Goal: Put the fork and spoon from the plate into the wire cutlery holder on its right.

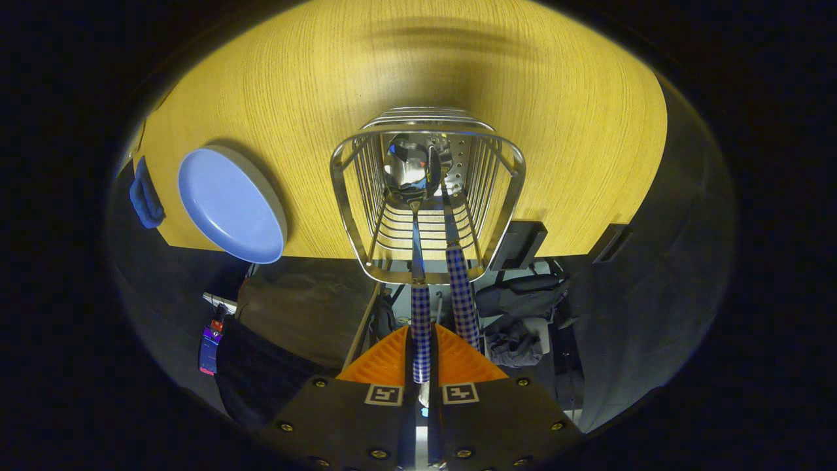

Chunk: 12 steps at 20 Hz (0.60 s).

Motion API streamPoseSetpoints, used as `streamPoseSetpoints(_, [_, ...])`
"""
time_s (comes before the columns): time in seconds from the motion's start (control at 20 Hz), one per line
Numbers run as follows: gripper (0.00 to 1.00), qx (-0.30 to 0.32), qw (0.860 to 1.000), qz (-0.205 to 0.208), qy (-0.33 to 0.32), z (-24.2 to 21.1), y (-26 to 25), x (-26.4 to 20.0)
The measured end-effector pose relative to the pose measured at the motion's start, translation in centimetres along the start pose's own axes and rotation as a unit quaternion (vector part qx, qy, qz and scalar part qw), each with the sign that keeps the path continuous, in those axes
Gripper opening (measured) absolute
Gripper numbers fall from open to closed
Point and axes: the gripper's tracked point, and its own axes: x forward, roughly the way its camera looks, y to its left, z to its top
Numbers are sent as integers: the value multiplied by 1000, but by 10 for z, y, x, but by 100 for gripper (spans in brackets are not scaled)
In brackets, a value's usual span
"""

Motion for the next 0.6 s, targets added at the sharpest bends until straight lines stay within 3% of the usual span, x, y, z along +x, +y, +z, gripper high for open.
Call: streamPoseSetpoints(0.6, [13, -29, 999, -30, -16, 8, -4, -5])
